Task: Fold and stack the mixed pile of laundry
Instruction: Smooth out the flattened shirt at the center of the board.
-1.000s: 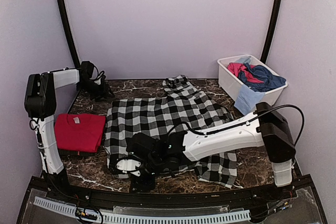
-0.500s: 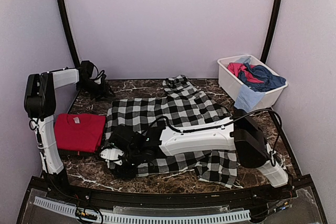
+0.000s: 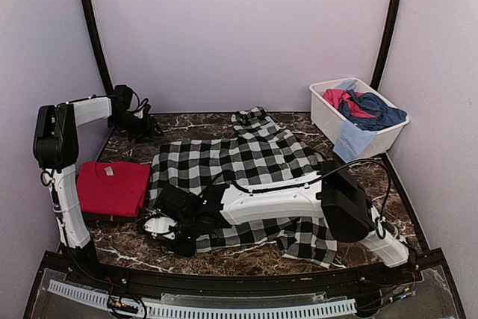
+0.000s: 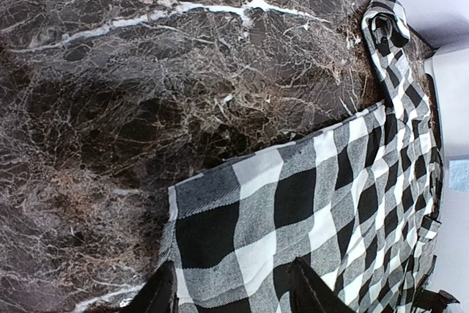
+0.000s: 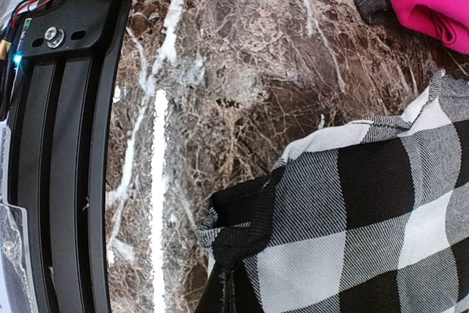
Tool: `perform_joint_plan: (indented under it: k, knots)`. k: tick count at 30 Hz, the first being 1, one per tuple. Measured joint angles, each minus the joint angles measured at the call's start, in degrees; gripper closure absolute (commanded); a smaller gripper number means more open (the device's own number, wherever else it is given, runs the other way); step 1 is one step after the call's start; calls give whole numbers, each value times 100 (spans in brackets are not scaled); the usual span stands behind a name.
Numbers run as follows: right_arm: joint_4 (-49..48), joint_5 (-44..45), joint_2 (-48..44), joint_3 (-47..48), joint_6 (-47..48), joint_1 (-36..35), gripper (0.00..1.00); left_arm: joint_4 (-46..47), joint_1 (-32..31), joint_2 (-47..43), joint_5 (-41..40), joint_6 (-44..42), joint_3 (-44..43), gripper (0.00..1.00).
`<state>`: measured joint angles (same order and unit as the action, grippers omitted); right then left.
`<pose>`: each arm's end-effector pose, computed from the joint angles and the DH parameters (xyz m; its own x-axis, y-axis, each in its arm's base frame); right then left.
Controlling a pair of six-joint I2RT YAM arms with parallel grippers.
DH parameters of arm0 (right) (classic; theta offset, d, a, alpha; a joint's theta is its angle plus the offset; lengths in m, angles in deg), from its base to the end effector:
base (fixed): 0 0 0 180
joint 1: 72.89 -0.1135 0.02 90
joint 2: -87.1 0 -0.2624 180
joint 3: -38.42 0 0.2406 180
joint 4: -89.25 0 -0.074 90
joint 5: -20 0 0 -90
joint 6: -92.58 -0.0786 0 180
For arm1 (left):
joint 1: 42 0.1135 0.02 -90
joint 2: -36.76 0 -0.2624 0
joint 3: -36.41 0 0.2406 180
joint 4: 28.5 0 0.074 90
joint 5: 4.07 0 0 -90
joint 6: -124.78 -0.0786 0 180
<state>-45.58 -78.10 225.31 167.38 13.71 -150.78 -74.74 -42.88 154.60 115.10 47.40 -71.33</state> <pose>0.1028 0.5317 0.1262 0.0228 -0.8049 -0.5930 -0.9996 -0.0284 0.0001 0.4578 -0.0453 0.1846 -0.8741 -0.1774 -0.4522 0.0948 0.8507 -0.5170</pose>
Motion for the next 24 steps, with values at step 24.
perform_joint_plan:
  k: [24]
  knots:
    - [-1110, 2013, -758, -1834, -415, -870, 100, 42, 0, -236, -46, -146, 358, 47]
